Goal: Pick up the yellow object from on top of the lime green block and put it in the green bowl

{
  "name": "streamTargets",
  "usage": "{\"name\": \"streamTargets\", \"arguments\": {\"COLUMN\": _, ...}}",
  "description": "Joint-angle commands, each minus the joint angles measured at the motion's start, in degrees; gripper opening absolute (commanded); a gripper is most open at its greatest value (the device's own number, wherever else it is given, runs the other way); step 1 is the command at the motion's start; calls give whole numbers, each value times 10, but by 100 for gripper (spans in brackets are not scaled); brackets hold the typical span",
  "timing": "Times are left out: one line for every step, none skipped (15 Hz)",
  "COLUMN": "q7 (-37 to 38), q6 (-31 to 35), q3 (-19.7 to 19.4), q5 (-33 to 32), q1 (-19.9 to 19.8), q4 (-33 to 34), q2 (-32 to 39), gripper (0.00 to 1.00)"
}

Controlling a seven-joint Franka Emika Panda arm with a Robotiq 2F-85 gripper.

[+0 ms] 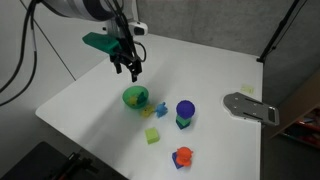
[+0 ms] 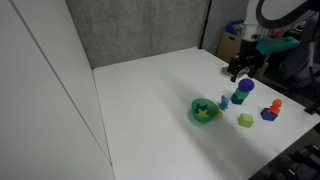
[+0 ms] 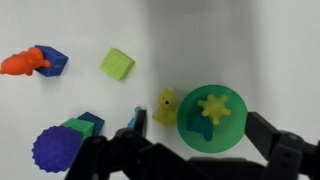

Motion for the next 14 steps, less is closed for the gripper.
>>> {"name": "streamTargets", "arguments": {"q7": -21, "q6": -57, "q3": -3, "q5": -12, "q1": -14, "q4": -13, "q2": -72, "gripper": 100}}
{"name": "streamTargets", "arguments": {"q7": -26, "q6": -67, "q3": -4, "q5": -13, "q1": -18, "q4": -14, "q2": -89, "gripper": 100}}
{"name": "streamTargets", "arguments": {"q7": -31, "q6": -77, "q3": -6, "q5": -14, "q1": -22, "q4": -16, "q2": -109, "gripper": 100}}
{"name": "streamTargets", "arguments": {"q7": -36, "q6": -87, "q3": -7, "q5": -14, "q1": -26, "q4": -17, "q2": -127, "gripper": 100}}
{"name": "streamTargets", "arguments": {"q7": -44, "q6": -91, "q3": -9, "q5": -12, "q1": -31, "q4": -18, "q2": -147, "gripper": 100}}
{"name": "streamTargets", "arguments": {"q7": -55, "q6": -99, "q3": -11, "q5": -7, "q1": -36, "q4": -17, "q2": -164, "gripper": 100}}
{"name": "streamTargets", "arguments": {"q7": -68, "q6": -108, "q3": -13, "q5": -1, "q1": -40, "q4": -13, "q2": -180, "gripper": 100}}
{"name": "streamTargets", "arguments": {"q7": -81, "q6": -118, "q3": -16, "q5": 5, "q1": -44, "q4": -9, "q2": -195, "gripper": 100}}
{"name": "streamTargets", "arguments": {"q7": -87, "q6": -123, "q3": -19, "q5": 4, "q1": -47, "q4": -7, "q2": -212, "gripper": 100}}
{"name": "streamTargets", "arguments": {"q7": -93, "q6": -127, "q3": -21, "q5": 3, "q1": -50, "q4": -6, "q2": -225, "gripper": 100}}
{"name": "streamTargets", "arguments": {"q7": -99, "q6": -131, "q3": -22, "q5": 3, "q1": -52, "q4": -4, "q2": -236, "gripper": 100}}
{"name": "streamTargets", "arguments": {"q7": -102, "q6": -136, "q3": -24, "q5": 2, "q1": -53, "q4": -3, "q2": -245, "gripper": 100}}
{"name": "streamTargets", "arguments": {"q7": -107, "q6": -140, "q3": -25, "q5": 3, "q1": -53, "q4": -2, "q2": -250, "gripper": 100}}
{"name": "streamTargets", "arguments": {"q7": -108, "q6": -141, "q3": -25, "q5": 3, "q1": -53, "q4": -1, "q2": -256, "gripper": 100}}
